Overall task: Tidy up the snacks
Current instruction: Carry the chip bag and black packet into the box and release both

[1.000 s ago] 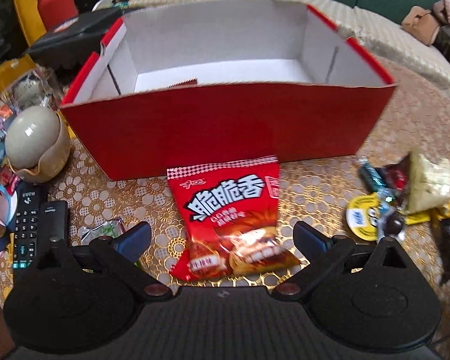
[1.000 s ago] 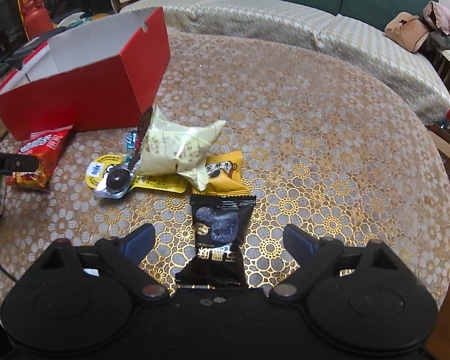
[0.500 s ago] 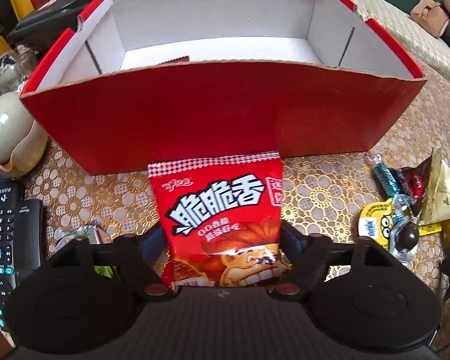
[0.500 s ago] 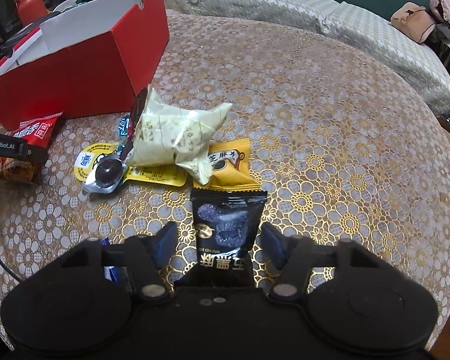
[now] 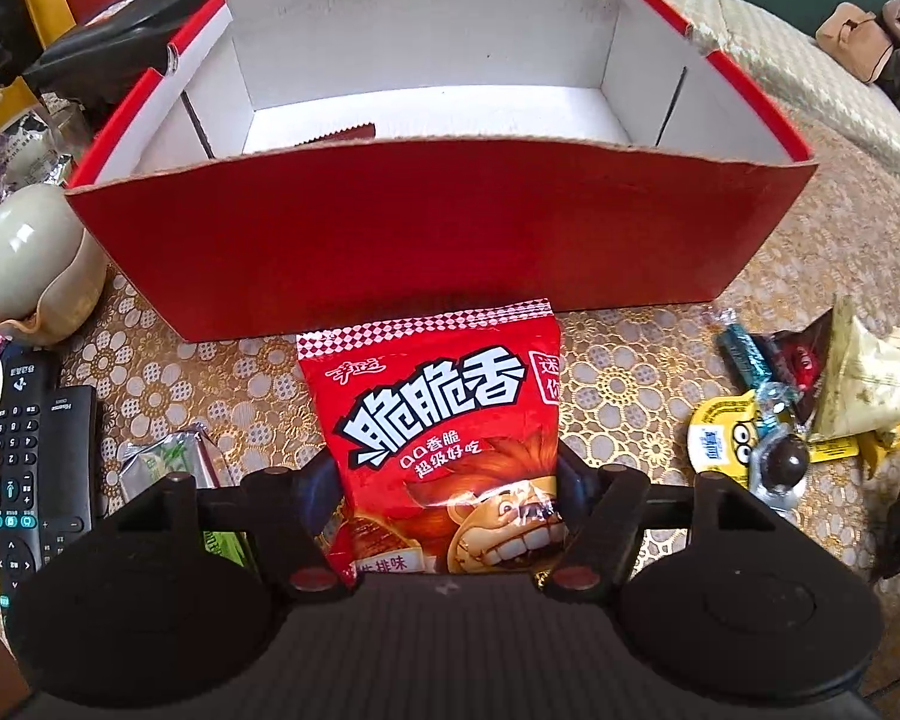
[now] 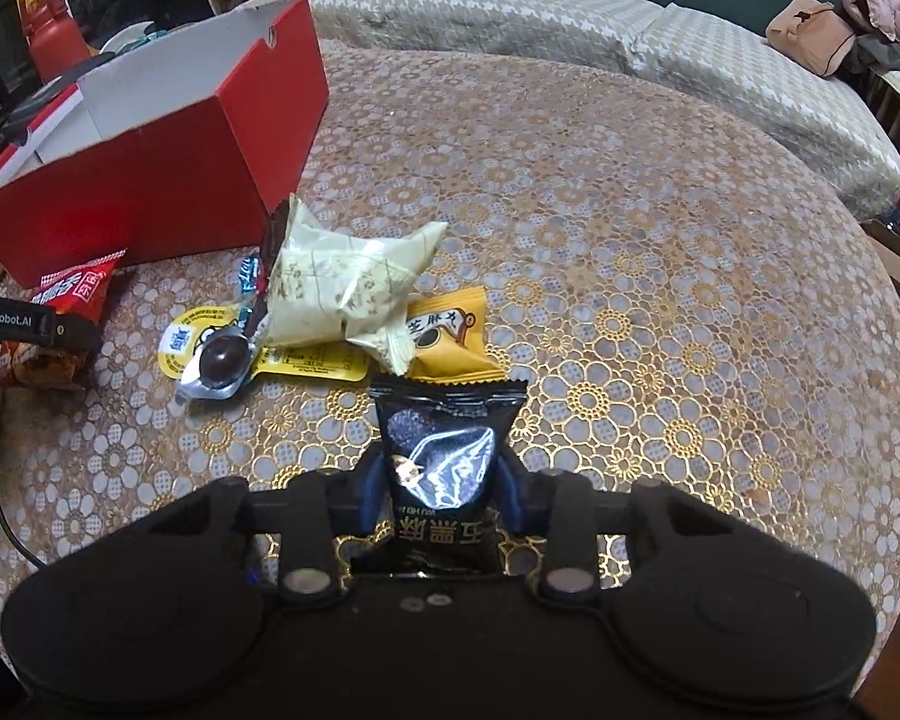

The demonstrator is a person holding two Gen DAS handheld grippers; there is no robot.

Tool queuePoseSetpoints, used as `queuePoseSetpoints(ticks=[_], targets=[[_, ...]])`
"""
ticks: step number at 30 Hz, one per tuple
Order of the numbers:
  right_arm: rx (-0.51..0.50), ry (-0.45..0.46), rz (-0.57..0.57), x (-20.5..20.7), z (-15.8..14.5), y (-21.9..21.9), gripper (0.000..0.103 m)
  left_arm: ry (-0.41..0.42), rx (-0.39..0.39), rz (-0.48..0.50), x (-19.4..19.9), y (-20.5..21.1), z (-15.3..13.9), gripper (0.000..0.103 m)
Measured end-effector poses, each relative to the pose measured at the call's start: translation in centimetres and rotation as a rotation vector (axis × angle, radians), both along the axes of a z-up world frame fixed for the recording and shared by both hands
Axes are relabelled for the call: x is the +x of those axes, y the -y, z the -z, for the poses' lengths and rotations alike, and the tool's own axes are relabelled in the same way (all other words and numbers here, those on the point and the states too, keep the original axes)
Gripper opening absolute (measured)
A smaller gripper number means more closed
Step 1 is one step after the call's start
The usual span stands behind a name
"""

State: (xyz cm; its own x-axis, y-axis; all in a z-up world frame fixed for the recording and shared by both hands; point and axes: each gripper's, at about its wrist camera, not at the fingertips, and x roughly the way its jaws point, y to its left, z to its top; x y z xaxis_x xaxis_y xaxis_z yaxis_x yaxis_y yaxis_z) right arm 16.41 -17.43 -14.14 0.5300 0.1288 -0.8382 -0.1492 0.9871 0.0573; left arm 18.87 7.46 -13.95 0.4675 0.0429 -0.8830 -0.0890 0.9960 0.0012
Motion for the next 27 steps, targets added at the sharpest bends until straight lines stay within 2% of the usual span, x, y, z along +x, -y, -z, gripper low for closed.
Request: queuePoseSetpoints(ticks=[15, 27], targets=[[0.042, 0.064, -0.014, -2.9, -3.6, 0.0, 0.034, 0.063, -0.017, 0.027, -3.6, 0.3, -3.9, 0.069], [0.081, 0.149, -0.080, -3.9, -8.8, -2.2, 0.034, 0.142, -0.069, 0.029, -5.7, 0.6, -9.0, 0.069]])
